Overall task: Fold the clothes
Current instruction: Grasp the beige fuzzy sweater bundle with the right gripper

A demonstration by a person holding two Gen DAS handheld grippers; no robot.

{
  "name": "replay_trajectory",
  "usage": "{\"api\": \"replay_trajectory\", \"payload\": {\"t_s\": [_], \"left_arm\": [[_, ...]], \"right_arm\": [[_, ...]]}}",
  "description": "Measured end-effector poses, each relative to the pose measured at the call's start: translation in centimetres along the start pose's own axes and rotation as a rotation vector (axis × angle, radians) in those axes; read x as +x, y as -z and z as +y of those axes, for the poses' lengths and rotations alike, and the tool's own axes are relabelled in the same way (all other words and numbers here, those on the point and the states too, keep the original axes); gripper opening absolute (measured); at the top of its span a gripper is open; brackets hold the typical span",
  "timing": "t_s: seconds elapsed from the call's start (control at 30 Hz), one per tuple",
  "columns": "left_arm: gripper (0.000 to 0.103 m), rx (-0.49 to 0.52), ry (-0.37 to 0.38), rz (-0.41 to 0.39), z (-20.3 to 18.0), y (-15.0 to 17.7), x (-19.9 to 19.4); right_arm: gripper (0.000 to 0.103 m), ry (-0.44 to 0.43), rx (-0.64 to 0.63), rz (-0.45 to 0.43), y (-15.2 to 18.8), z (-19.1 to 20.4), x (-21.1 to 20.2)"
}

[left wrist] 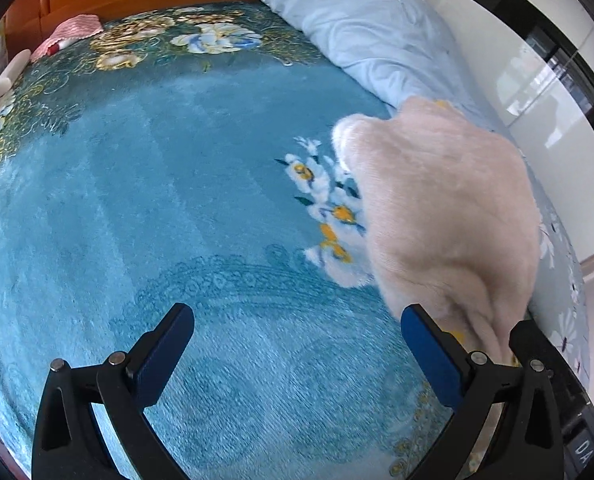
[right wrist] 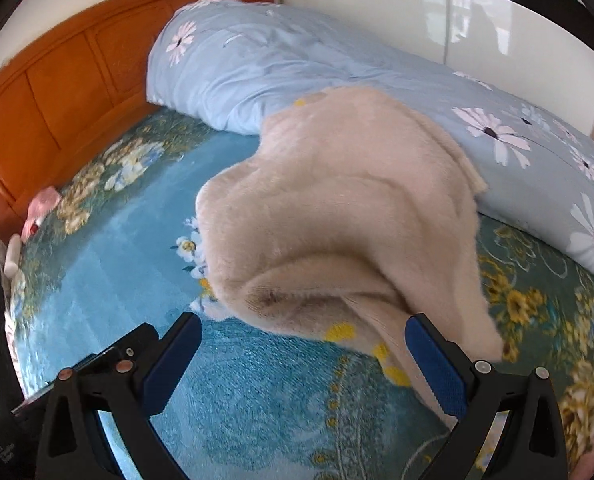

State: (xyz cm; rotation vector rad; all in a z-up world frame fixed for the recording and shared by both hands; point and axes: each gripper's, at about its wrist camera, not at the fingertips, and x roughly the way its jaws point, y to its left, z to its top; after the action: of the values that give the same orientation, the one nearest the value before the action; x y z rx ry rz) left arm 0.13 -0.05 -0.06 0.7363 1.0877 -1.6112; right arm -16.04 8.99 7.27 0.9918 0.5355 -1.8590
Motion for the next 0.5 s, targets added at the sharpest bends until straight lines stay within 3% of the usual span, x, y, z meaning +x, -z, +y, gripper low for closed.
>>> {"api": "replay_trajectory", "payload": {"t_s": [0.33, 0.5], "left_arm": [[0.103, -0.134, -0.04, 0.033, 4.3, -0.8, 0.9], [0.103, -0.181, -0.015, 0.071, 5.6, -0.9, 1.2]], "right_arm": [[0.097, 0.036, -0.148, 0.1, -1.7, 0.1, 5.1], [0.094, 0.15, -0.318, 0.087, -1.2, 1.6, 7.0]]}}
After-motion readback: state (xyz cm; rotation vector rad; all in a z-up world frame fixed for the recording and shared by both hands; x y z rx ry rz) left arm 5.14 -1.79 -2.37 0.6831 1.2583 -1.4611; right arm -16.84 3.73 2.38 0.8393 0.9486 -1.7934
